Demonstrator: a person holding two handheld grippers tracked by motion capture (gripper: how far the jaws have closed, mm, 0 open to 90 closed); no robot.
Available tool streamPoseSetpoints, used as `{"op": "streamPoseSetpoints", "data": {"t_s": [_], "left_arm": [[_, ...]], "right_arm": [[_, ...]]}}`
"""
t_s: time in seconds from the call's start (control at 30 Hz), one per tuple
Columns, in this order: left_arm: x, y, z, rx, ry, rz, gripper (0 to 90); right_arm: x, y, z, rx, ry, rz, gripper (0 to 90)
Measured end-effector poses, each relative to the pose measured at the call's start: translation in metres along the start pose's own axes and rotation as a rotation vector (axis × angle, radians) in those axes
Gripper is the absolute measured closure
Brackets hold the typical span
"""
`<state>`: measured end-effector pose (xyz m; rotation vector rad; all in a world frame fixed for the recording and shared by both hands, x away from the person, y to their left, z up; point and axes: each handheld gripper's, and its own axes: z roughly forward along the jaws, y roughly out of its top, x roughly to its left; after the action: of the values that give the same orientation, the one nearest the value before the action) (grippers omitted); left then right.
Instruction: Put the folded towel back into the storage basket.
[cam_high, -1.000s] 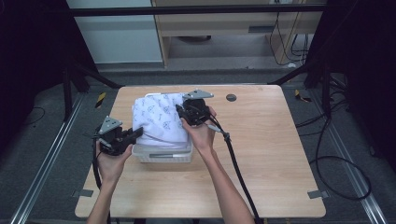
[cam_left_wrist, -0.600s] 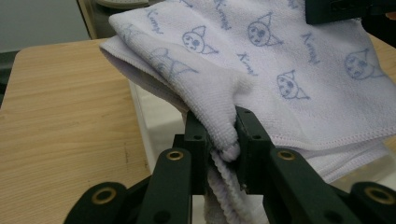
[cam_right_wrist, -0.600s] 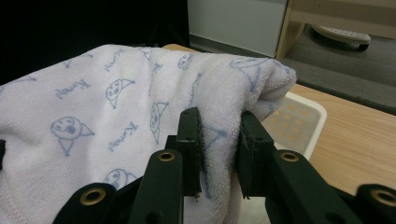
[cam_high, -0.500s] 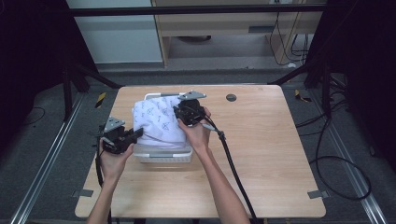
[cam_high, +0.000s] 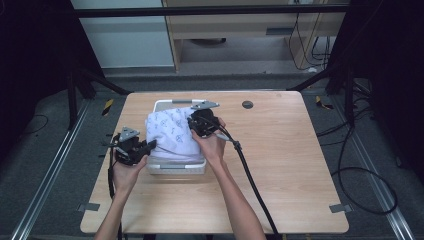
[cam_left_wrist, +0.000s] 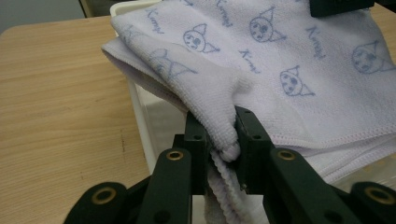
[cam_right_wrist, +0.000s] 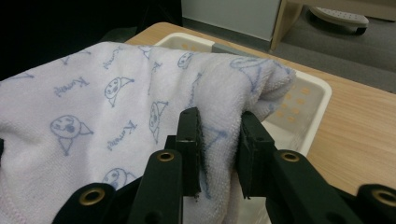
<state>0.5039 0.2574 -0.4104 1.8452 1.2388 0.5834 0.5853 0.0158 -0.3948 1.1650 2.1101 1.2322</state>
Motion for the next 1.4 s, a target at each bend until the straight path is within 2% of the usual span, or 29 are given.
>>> {"op": "streamPoseSetpoints", "data": {"t_s": [0.4, 0.67, 1.23, 1.3, 1.37, 1.4], "left_arm": [[-0.002, -0.006, 0.012, 0.035, 0.006, 0.01, 75.9], [-0.004, -0.009, 0.02, 0.067, 0.01, 0.018, 75.9], [-0.005, -0.012, 0.028, 0.13, 0.02, 0.019, 73.8], [-0.004, -0.012, 0.028, 0.134, 0.024, 0.021, 72.5], [-0.003, -0.012, 0.027, 0.129, 0.024, 0.014, 70.9], [-0.003, -0.012, 0.026, 0.125, 0.034, 0.014, 70.9]], "right_arm": [[-0.004, -0.01, 0.007, 0.03, -0.009, 0.0, 72.4], [-0.009, -0.02, 0.013, 0.051, -0.01, 0.03, 71.7], [-0.011, -0.031, 0.027, 0.136, -0.021, -0.006, 68.6], [-0.011, -0.032, 0.029, 0.152, -0.027, -0.023, 68.1], [-0.011, -0.032, 0.029, 0.158, -0.029, -0.028, 67.3], [-0.011, -0.033, 0.029, 0.158, -0.032, -0.033, 63.1]]}}
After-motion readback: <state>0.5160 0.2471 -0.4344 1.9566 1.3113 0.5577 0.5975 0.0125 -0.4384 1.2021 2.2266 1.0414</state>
